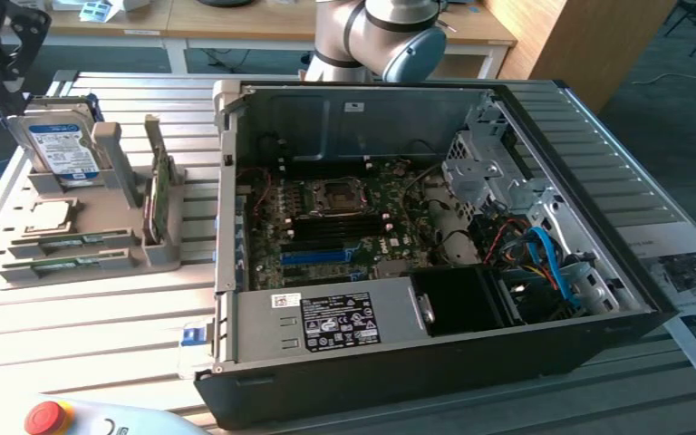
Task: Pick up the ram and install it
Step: 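Pick up the ram and move it above insertion slot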
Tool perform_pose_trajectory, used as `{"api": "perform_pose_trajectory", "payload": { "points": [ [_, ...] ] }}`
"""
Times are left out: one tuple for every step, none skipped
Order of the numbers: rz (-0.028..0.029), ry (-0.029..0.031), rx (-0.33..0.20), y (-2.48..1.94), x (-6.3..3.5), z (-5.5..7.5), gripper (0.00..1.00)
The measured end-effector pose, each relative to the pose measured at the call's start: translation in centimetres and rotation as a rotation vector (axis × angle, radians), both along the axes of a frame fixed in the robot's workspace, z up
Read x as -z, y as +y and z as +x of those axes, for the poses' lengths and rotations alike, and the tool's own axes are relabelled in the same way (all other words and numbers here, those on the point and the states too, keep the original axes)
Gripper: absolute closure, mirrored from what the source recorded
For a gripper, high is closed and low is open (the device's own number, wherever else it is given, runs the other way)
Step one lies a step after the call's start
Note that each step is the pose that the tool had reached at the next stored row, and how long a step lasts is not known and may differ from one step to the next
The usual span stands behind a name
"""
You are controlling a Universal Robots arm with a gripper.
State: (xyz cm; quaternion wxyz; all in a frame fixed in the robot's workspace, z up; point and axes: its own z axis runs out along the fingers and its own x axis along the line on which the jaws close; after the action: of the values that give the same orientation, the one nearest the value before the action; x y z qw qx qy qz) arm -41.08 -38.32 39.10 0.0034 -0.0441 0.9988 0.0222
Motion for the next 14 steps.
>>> {"api": "perform_pose_trajectory", "payload": {
  "points": [
    [0.0000,0.0000,-0.011,0.00,0.00,0.00,0.89],
    [0.0000,0.0000,-0.023,0.00,0.00,0.00,0.89],
    [0.0001,0.0000,-0.034,0.00,0.00,0.00,0.89],
    [0.0000,0.0000,-0.045,0.00,0.00,0.00,0.89],
    [0.0001,0.0000,-0.055,0.00,0.00,0.00,0.89],
    [0.0001,0.0000,-0.066,0.00,0.00,0.00,0.89],
    [0.0000,0.0000,-0.076,0.00,0.00,0.00,0.89],
    [0.0000,0.0000,-0.087,0.00,0.00,0.00,0.89],
    [0.0000,0.0000,-0.097,0.00,0.00,0.00,0.89],
    [0.0000,0.0000,-0.108,0.00,0.00,0.00,0.89],
    [0.0000,0.0000,-0.118,0.00,0.00,0.00,0.89],
    [0.0000,0.0000,-0.128,0.00,0.00,0.00,0.89],
    [0.0000,0.0000,-0.139,0.00,0.00,0.00,0.89],
    [0.0000,-0.0001,-0.150,0.00,0.00,0.00,0.89]
  ]
}}
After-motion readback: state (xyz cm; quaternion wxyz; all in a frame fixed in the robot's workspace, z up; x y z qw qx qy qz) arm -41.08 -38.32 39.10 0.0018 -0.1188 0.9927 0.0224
